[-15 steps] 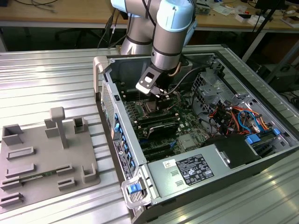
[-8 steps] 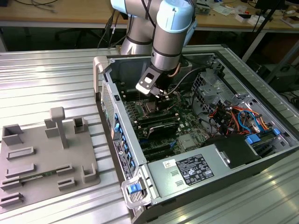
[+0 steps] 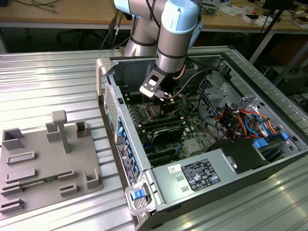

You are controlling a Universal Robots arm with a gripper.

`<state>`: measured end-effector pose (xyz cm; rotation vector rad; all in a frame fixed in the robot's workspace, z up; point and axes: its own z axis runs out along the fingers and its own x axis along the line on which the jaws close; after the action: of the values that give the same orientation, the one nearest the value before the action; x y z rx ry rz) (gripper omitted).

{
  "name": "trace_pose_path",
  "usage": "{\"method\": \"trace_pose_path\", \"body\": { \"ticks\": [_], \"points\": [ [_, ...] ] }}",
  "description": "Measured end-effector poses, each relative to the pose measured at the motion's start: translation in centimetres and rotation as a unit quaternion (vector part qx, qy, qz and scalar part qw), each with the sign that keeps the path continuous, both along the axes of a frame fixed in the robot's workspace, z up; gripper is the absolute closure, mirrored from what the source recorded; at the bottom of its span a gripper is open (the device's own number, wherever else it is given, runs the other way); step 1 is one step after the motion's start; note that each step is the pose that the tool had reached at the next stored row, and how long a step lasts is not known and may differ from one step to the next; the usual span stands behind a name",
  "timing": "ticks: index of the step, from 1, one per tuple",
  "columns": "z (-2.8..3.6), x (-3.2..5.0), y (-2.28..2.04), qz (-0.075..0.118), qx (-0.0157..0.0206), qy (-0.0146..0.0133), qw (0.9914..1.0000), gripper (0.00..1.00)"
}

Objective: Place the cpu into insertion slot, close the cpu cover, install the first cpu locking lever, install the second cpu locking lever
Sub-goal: 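Place the cpu into insertion slot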

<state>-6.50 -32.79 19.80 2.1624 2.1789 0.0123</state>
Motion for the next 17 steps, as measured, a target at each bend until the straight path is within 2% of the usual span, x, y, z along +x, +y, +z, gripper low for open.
{"method": "trace_pose_path", "body": {
  "ticks": [4,17],
  "points": [
    [0.28,0.0,0.0,0.0,0.0,0.0,1.0,0.45],
    [0.21,0.1,0.01,0.001,-0.0002,0.0,1.0,0.45]
  ]
}}
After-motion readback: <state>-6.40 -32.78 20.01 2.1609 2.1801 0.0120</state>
